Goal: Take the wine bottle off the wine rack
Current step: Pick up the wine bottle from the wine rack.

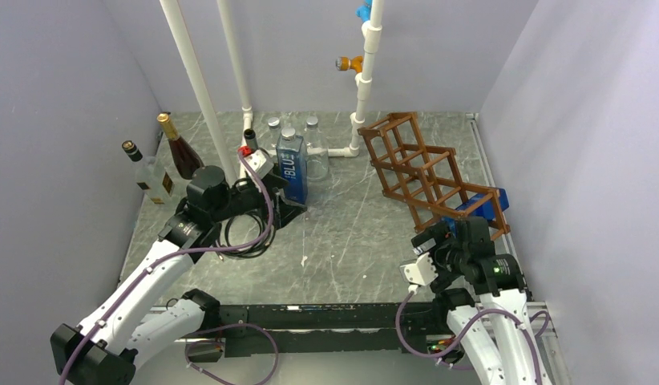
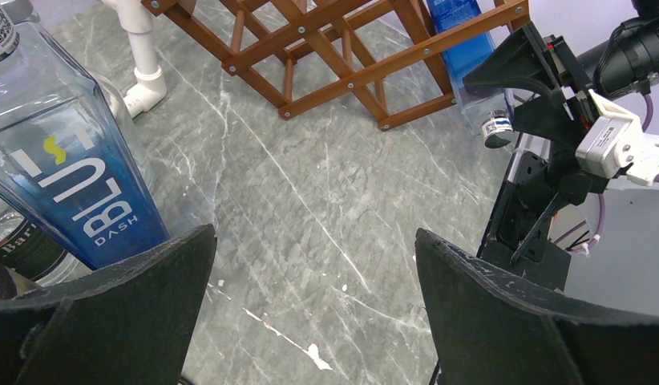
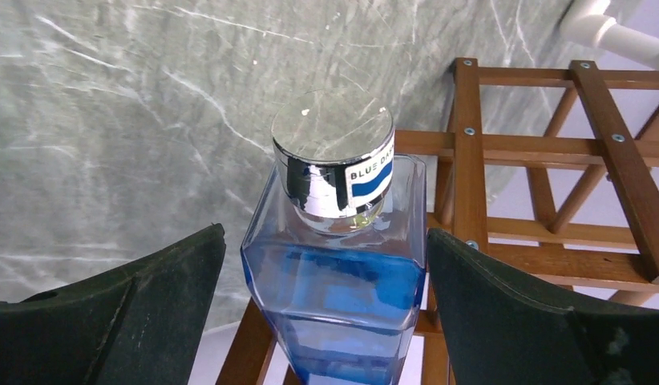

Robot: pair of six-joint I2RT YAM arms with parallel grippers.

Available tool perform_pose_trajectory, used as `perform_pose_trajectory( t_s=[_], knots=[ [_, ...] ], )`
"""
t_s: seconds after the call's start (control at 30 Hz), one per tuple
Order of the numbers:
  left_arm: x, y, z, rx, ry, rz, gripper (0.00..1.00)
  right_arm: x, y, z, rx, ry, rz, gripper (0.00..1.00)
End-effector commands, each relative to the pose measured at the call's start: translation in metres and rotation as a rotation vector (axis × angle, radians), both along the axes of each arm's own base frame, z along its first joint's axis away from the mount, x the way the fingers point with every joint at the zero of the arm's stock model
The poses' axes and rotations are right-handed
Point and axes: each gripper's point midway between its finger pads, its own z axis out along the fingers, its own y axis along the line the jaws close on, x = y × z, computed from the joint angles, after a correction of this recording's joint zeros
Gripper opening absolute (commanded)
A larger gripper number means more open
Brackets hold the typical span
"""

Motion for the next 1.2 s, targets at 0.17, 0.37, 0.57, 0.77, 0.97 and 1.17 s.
perform_pose_trajectory(
  t_s=[0.17,0.37,0.57,0.77,0.97,1.17],
  knots=[
    [-0.001,-0.002,0.013,-0.019,-0.044,-0.023,1.0,0.026,0.0,0.011,-0.04,-0.187,0.05,0.92],
    [-0.001,-0.002,0.013,-0.019,-0.042,-0.022,0.99,0.025,0.003,0.01,-0.039,-0.183,0.077,0.73],
    [-0.001,-0.002,0.013,-0.019,-0.041,-0.023,0.99,0.015,0.01,0.008,-0.013,-0.15,0.12,0.47],
    [0.0,-0.002,0.012,-0.017,-0.038,-0.022,0.99,-0.001,0.026,0.009,0.058,-0.103,0.185,0.39],
    [0.001,-0.002,0.013,-0.017,-0.039,-0.022,1.0,-0.01,0.042,0.02,0.133,-0.092,0.244,0.34],
    [0.001,-0.002,0.013,-0.019,-0.04,-0.022,0.99,-0.017,0.054,0.026,0.202,-0.059,0.278,0.31]
  ],
)
